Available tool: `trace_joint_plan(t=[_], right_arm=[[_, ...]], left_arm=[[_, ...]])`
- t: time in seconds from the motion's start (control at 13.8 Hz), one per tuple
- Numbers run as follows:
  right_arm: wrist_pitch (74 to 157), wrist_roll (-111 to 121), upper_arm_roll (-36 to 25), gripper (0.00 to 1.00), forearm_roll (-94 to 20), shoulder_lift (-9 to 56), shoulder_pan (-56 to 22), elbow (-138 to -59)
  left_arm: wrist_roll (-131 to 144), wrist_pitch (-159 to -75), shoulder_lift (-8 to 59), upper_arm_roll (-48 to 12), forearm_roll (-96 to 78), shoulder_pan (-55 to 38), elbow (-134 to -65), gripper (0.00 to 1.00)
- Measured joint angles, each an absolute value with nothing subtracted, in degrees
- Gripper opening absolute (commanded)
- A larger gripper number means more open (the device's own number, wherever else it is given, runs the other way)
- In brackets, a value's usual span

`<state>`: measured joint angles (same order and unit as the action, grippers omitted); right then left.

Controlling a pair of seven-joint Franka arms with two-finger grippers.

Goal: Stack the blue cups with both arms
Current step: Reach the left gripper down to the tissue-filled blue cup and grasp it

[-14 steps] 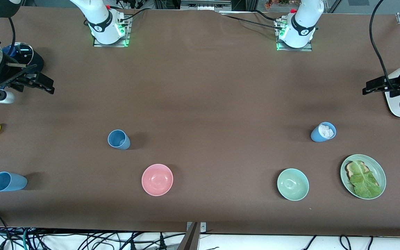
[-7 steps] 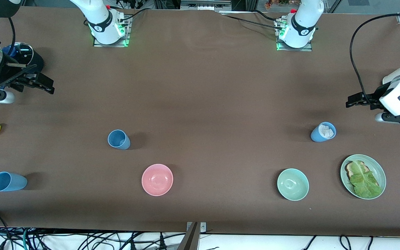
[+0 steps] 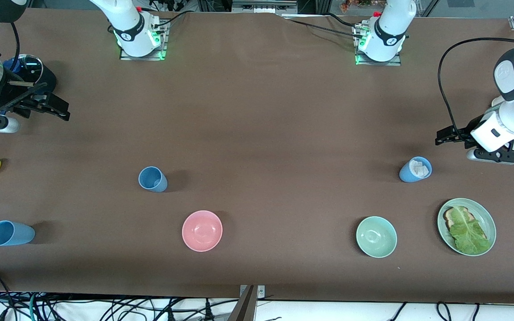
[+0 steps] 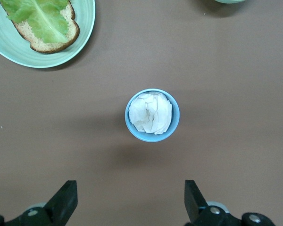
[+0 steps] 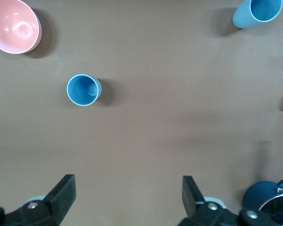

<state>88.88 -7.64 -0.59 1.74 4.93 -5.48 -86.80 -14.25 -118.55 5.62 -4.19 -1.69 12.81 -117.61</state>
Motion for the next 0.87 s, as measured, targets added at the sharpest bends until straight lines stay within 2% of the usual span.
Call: trace_joint_plan(t=[0.43,0.87], right_arm=[[88.9,-7.6,-0.6,1.0,1.7,4.9,-5.5,-86.8],[88.9,-7.6,-0.7,1.0,1.7,4.9,-5.5,-86.8]], left_arm=[[-15.3,-130.8,6.2,-4.1,-1.7,12.8,-125.1,1.0],[-15.4,-138.3,10.9,-4.1,-1.7,12.8,-126.4,1.0]])
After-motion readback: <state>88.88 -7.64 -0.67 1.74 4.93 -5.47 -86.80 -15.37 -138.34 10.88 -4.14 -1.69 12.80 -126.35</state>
